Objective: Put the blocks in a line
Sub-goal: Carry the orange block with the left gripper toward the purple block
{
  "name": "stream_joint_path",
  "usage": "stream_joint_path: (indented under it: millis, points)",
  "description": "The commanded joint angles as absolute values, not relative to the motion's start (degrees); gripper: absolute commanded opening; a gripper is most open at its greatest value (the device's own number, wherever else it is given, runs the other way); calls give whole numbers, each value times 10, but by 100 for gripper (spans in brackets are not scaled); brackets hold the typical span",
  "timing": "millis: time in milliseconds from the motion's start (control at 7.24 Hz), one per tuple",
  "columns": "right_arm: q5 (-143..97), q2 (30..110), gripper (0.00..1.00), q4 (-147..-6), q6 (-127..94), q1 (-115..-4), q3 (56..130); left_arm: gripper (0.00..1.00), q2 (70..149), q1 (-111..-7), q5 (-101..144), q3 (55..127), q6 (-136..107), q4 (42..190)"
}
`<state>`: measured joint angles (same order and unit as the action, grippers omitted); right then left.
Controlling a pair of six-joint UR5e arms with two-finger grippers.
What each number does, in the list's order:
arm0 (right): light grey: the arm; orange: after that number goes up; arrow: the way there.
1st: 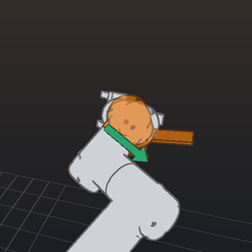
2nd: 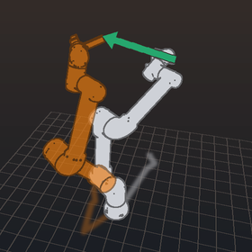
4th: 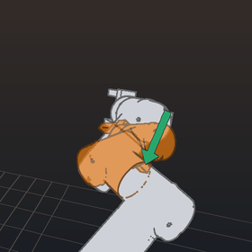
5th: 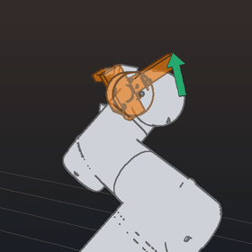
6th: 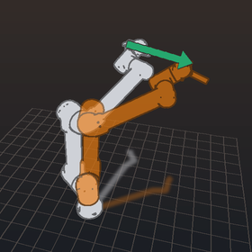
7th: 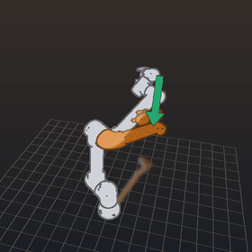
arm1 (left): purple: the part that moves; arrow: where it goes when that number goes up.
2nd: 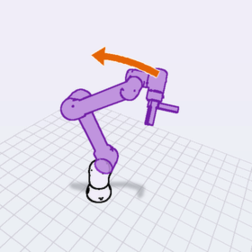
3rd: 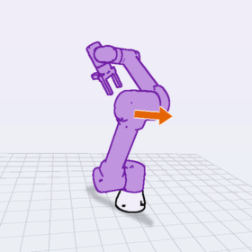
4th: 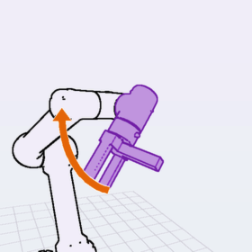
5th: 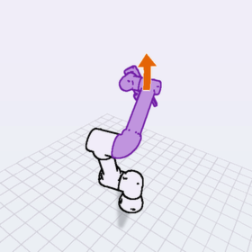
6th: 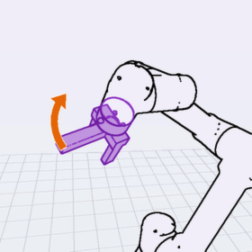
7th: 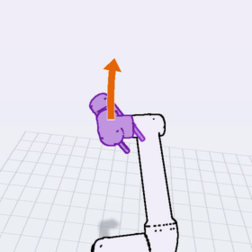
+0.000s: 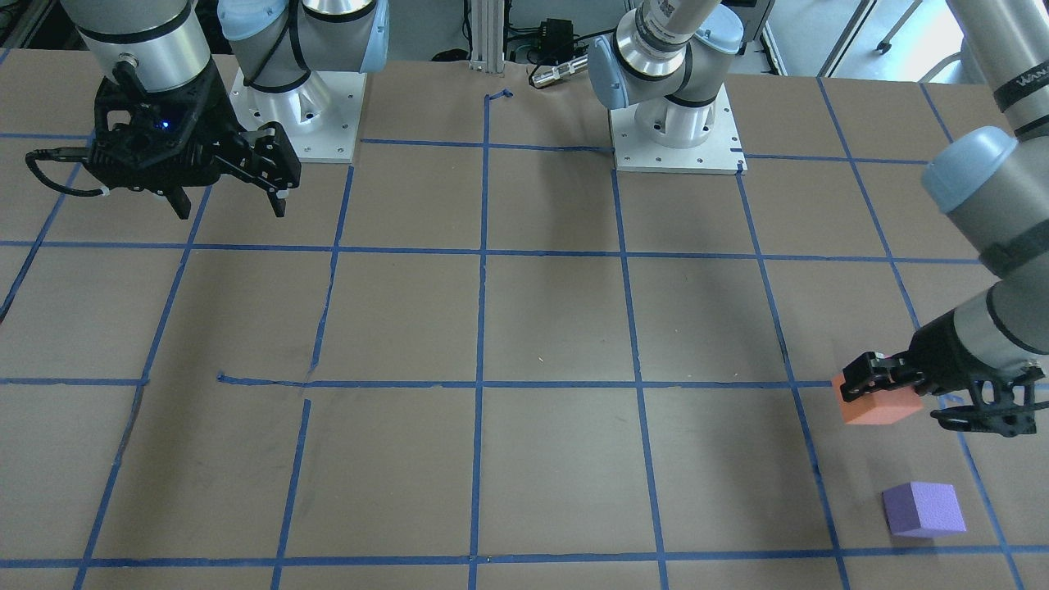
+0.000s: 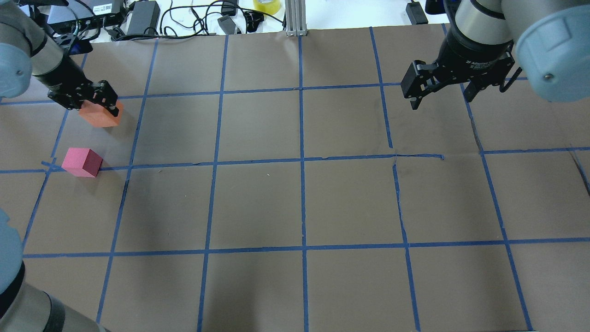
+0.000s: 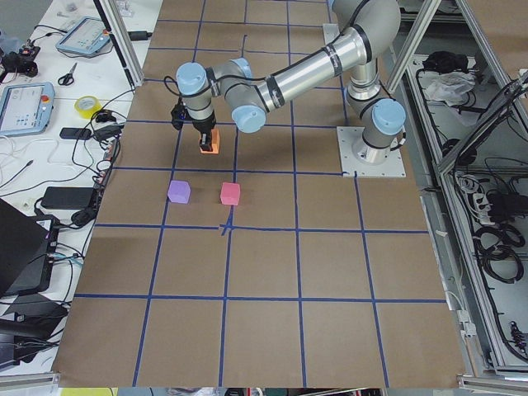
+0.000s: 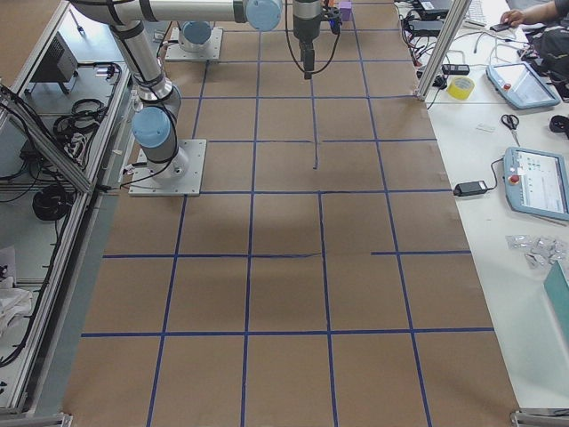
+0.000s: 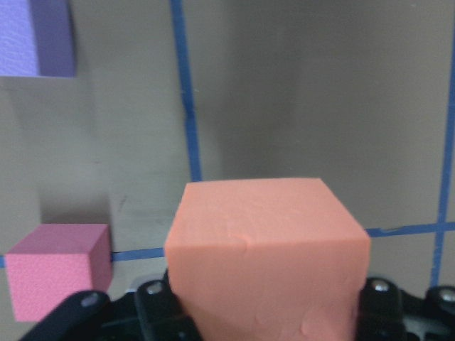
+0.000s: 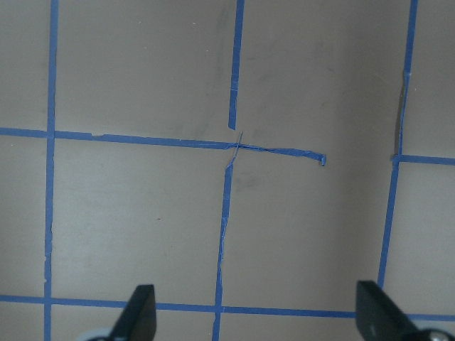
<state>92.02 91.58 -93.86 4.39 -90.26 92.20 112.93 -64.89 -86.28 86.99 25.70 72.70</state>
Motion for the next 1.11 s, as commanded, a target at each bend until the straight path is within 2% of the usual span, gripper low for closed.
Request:
stream_joint_path:
  millis: [0,276,967]
  points:
    - [920,916,100,-939,43,-903,922,0,1172,-619,-893,860,319,640]
    - [920,916,100,-939,42,-903,922,0,1228,-619,-892,833,372,596]
    - [921,916,100,-939,43,-903,923,0,1256,-613,-889,848,339,595]
